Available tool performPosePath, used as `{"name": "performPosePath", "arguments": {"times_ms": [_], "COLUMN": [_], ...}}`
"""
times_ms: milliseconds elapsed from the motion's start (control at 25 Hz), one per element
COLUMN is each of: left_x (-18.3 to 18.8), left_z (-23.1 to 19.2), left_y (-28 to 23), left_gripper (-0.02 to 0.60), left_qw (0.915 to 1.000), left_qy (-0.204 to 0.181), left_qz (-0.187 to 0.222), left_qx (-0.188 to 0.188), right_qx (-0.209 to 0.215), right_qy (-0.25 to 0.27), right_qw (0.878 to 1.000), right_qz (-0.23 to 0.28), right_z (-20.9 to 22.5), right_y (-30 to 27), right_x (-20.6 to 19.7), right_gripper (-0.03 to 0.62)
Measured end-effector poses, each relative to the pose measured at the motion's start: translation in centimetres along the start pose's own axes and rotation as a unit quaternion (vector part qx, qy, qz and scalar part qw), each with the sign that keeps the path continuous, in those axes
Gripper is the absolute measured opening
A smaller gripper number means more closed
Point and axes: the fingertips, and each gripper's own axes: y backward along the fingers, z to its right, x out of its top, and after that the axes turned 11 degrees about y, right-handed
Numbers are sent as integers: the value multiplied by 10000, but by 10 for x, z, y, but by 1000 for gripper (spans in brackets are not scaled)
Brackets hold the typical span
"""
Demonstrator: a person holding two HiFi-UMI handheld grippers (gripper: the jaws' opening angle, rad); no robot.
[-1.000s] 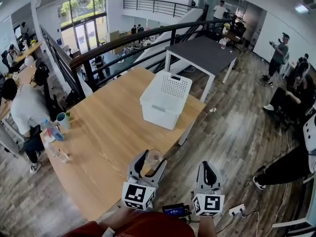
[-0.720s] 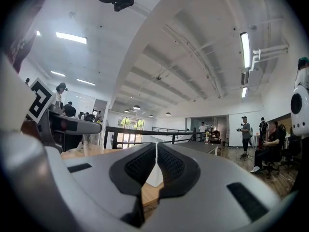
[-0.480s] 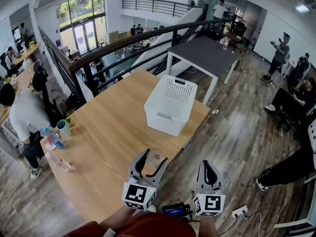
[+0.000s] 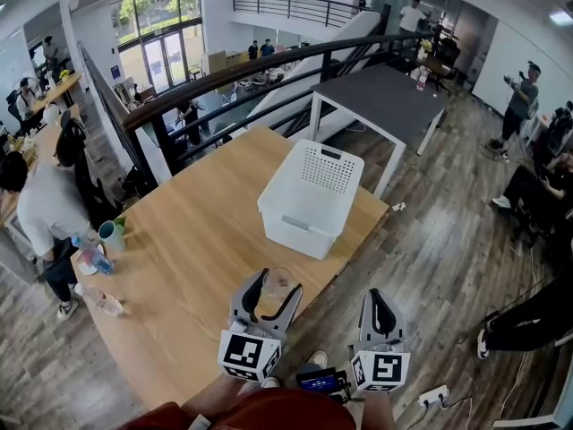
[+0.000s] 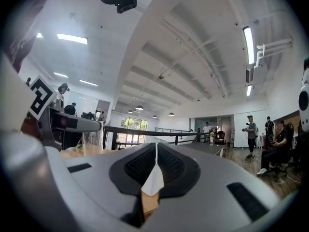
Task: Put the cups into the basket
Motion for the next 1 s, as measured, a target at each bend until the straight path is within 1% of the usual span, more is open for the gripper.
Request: {"name": "performPosePath", "arguments": {"times_ms": [160, 440, 800, 1000], "left_x": [0, -1, 2, 5], "left_z": [0, 5, 19, 31], "left_y": [-23, -60, -107, -130], "left_gripper": [284, 284, 284, 284], "left_qw": [10000, 9998, 9992, 9987], "left_qy": [11, -11, -100, -126], "left_qz": [8, -28, -37, 38], "left_qx": [88, 215, 388, 497], "right_qx": [42, 239, 330, 419], "right_qy": [-101, -119, -272, -339], "right_qw": [9999, 9996, 9991, 9985], "right_qz": [-31, -23, -30, -11], "right_z": [16, 39, 83, 109], "right_y": [-18, -47, -74, -87], "right_x": [-8, -19, -36, -46], "right_gripper": [15, 15, 15, 15]}}
